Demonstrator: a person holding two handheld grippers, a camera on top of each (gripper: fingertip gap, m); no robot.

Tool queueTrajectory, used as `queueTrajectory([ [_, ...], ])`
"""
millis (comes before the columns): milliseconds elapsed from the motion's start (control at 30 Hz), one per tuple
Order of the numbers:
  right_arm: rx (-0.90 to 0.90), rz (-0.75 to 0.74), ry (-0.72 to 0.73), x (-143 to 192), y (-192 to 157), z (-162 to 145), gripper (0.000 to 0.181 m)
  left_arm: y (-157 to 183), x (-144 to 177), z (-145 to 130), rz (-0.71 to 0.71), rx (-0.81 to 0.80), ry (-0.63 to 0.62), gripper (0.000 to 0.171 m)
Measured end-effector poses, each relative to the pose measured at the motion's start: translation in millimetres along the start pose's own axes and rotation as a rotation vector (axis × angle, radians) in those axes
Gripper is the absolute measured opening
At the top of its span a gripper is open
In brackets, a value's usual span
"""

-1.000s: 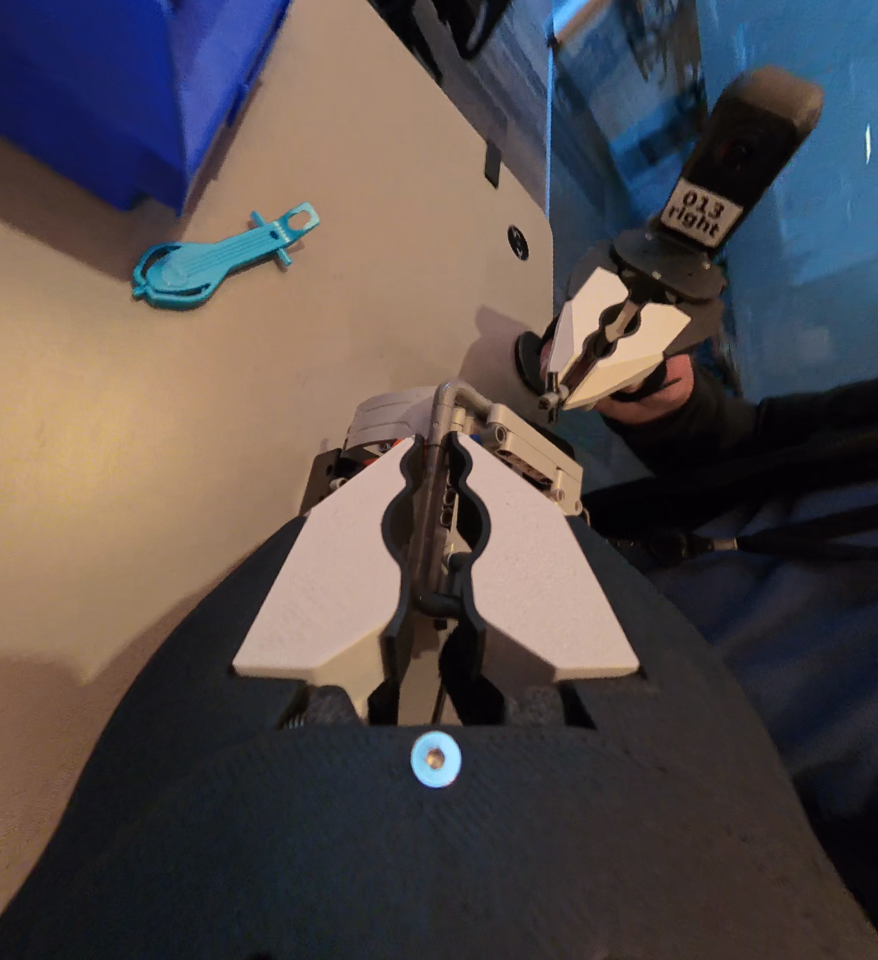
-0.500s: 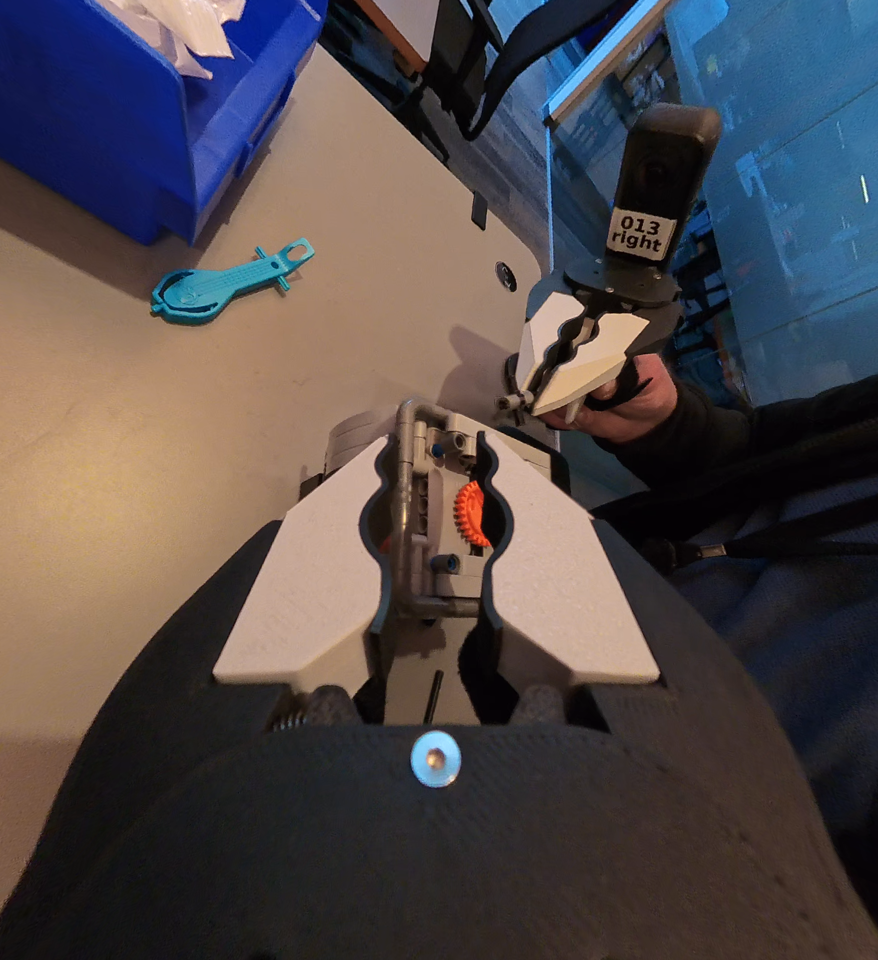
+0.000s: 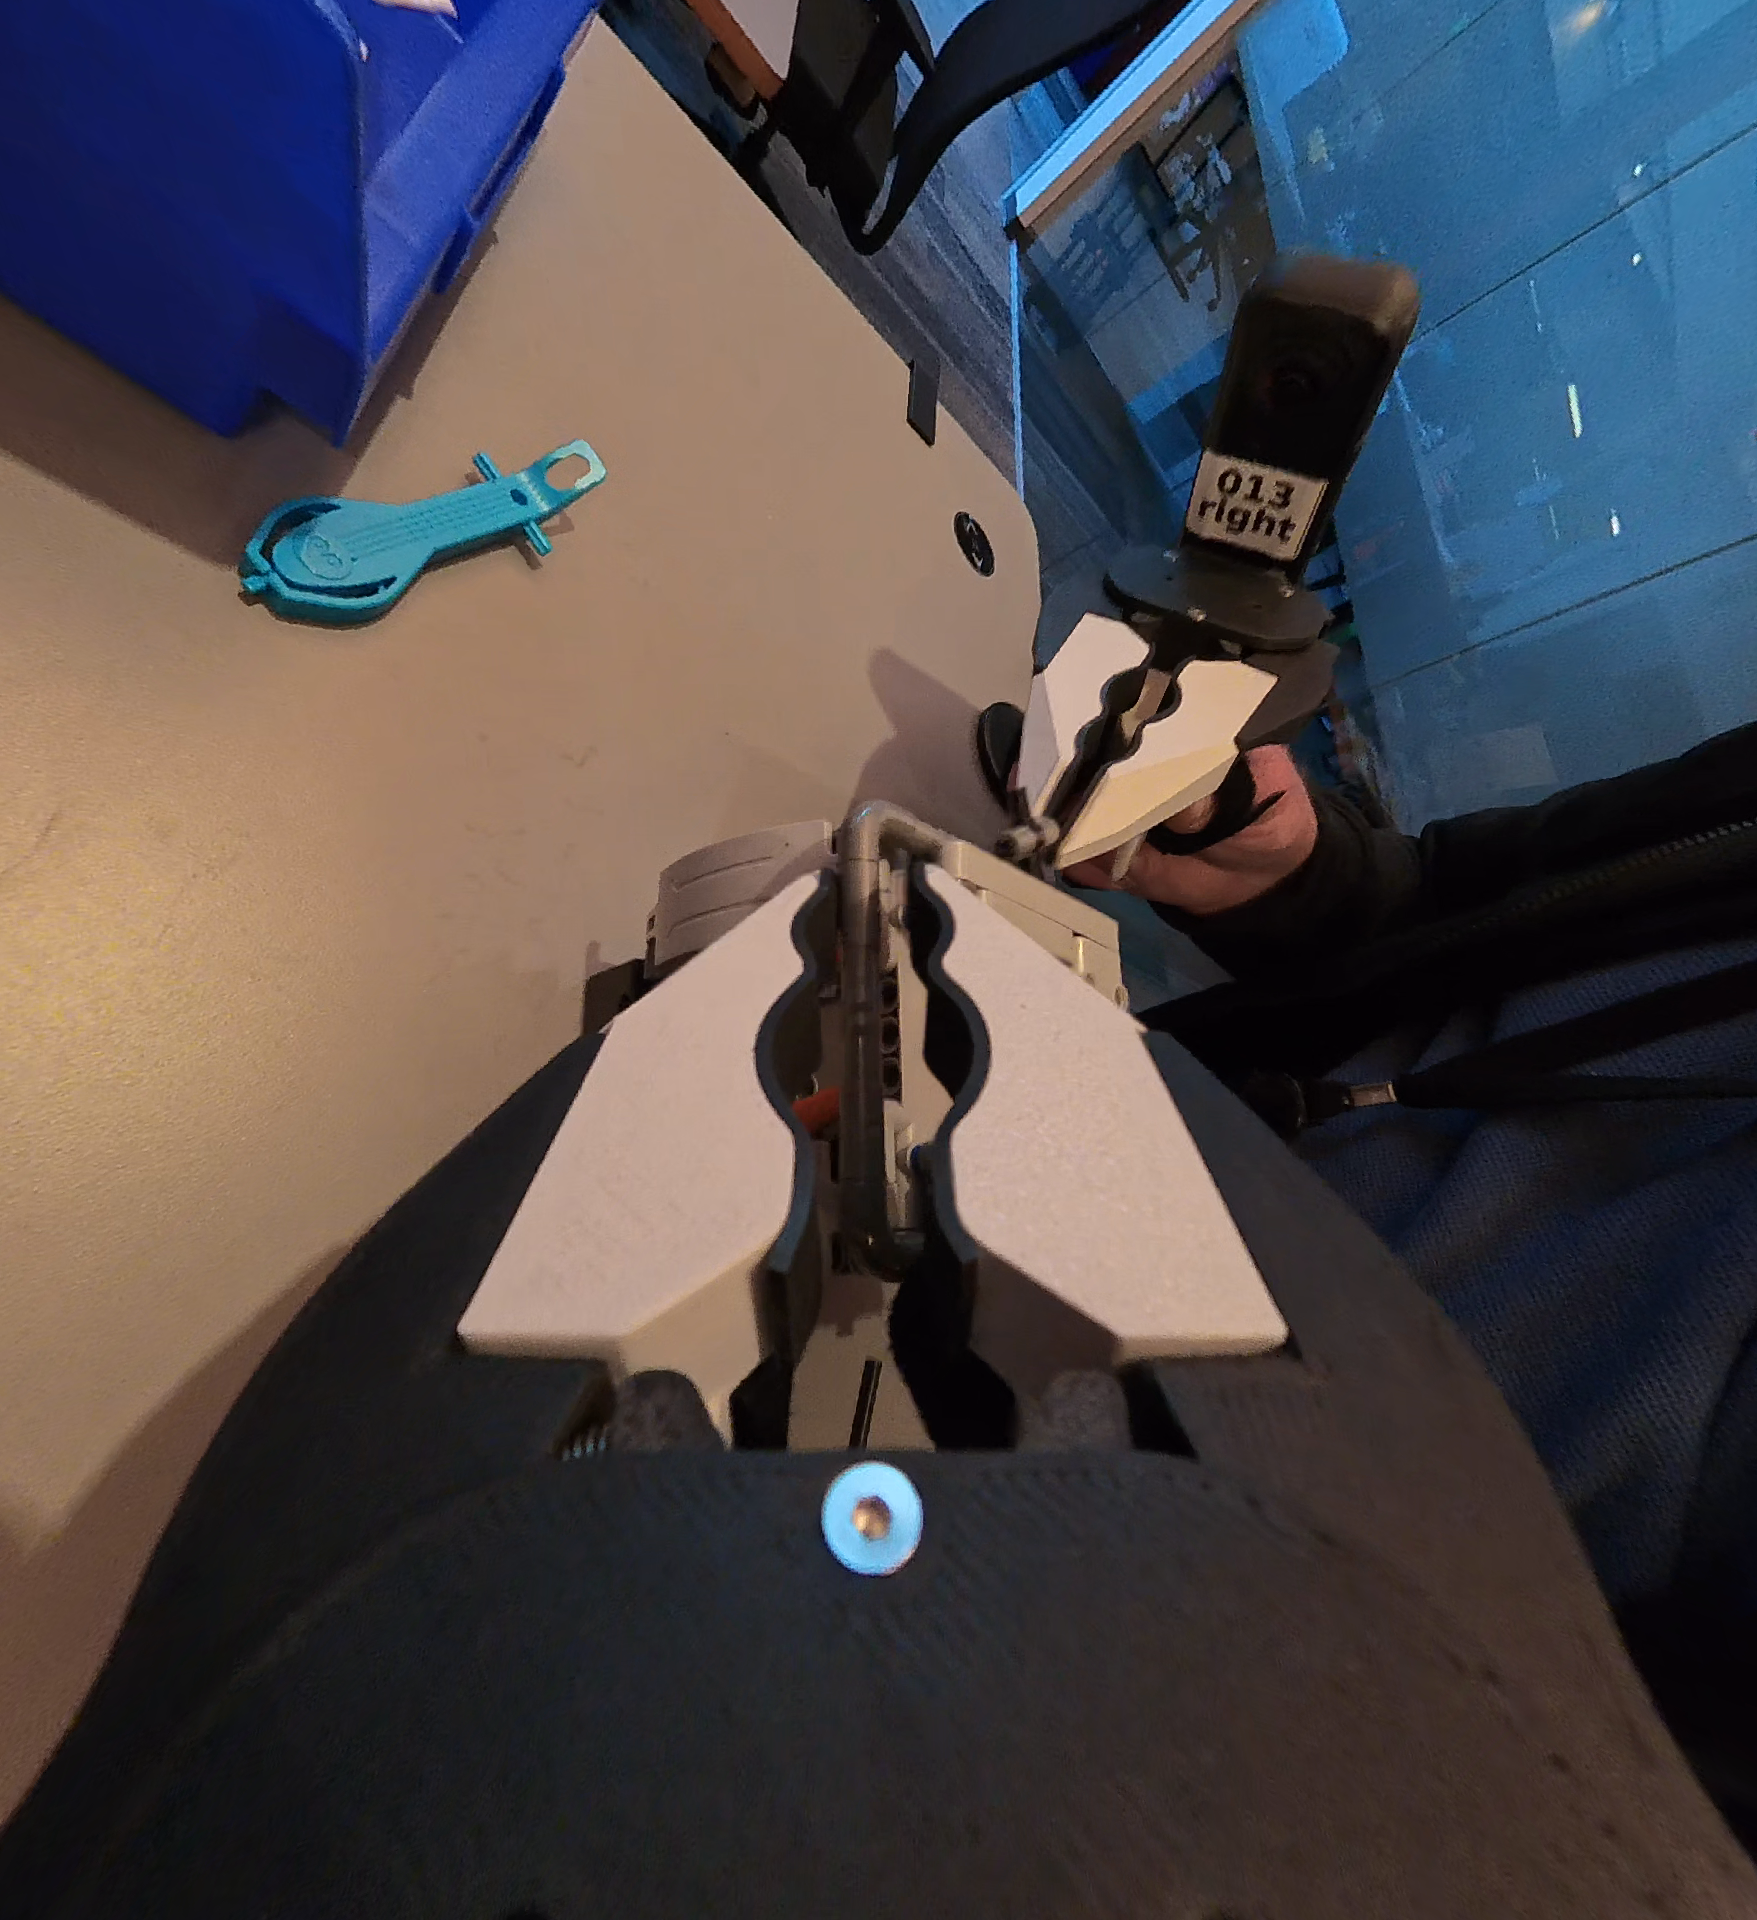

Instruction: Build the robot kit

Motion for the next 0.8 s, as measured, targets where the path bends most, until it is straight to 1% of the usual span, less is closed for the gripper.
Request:
queueTrajectory([
  [67, -0.005, 0.001, 0.001, -1, 0, 0, 0.001, 3, 1, 2, -0.009, -0.014, 0.015, 0.017],
  [133, -0.001, -0.004, -0.002, -1, -1, 0, 0.001, 5, 1, 3, 0.020, -0.042, 0.005, 0.020],
  [233, 0.009, -0.010, -0.012, -3, -3, 0, 0.001, 10, 3, 9, 0.053, -0.084, 0.036, 0.027],
  [333, 0.008, -0.003, -0.003, -2, -5, 2, 0.001, 22, 6, 16, 0.063, -0.159, 0.061, 0.028],
  [400, 0.019, -0.004, -0.002, 0, -7, 5, 0.001, 31, 5, 19, 0.066, -0.213, 0.054, 0.027],
  [500, 0.030, 0.004, 0.004, 2, -9, 9, 0.001, 41, 8, 20, 0.072, -0.242, 0.053, 0.028],
  [600, 0.032, 0.003, -0.003, 4, -8, 11, 0.001, 46, 18, 15, 0.104, -0.239, 0.069, 0.031],
  [800, 0.024, -0.002, -0.031, 4, -6, 9, 0.001, 44, 44, -11, 0.161, -0.169, 0.121, 0.033],
])
Point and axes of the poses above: each gripper's, where its closed fingertips meet, x back along the fingers, z out of its top, y = z × x across the jaws, the point moved 9 cm from there along x, back along the fingers, and after that the axes turned 1 degree about z, right-handed, at the moved point
